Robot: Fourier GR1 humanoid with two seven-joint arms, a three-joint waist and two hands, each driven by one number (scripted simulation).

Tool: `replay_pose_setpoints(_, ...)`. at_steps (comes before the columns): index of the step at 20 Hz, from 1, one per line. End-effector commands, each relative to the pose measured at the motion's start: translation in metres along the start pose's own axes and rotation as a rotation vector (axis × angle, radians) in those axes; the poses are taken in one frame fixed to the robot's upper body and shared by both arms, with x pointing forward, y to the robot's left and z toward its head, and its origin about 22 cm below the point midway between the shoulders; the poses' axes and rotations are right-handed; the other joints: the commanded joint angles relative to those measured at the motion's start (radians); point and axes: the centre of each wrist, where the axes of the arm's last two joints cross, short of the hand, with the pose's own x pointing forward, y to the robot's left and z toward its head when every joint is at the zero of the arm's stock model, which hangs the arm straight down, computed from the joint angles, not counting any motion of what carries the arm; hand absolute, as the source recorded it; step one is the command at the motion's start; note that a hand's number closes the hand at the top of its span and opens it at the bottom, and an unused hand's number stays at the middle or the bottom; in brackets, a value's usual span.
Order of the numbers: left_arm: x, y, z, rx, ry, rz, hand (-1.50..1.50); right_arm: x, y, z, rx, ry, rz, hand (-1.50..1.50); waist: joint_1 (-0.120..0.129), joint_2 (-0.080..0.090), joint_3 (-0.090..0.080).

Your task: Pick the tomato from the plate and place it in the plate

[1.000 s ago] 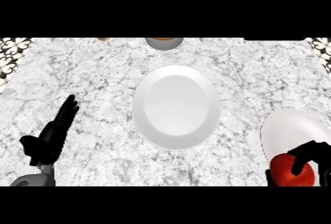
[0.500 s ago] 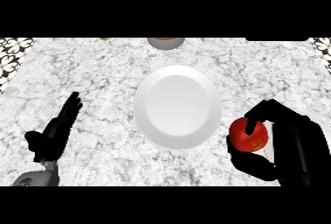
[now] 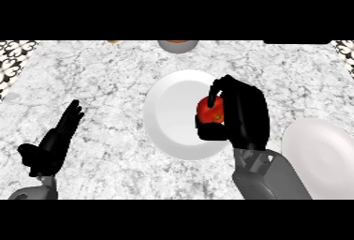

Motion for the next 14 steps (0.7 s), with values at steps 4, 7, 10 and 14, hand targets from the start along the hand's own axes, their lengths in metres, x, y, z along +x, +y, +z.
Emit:
replay_pose_setpoints(4, 0.010, -0.002, -0.004, -0.031, -0.003, -0.008, 0.00, 0.013, 0.071, -0.013, 0.012, 0.026, -0.016, 1.50, 0.004, 0.000, 0.000)
replay_pose_setpoints(7, -0.007, -0.013, -0.006, -0.021, -0.009, 0.001, 0.00, 0.006, 0.061, -0.029, -0.085, 0.127, -0.211, 1.50, 0.007, 0.004, 0.000)
replay_pose_setpoints(10, -0.007, -0.002, -0.008, -0.016, -0.005, 0.010, 0.00, 0.012, 0.082, -0.049, -0.057, 0.210, -0.134, -1.50, 0.007, 0.003, 0.000)
replay_pose_setpoints(14, -0.015, -0.008, -0.004, -0.025, 0.006, 0.013, 0.00, 0.015, 0.087, -0.062, -0.026, 0.265, -0.207, -1.50, 0.006, 0.003, 0.000)
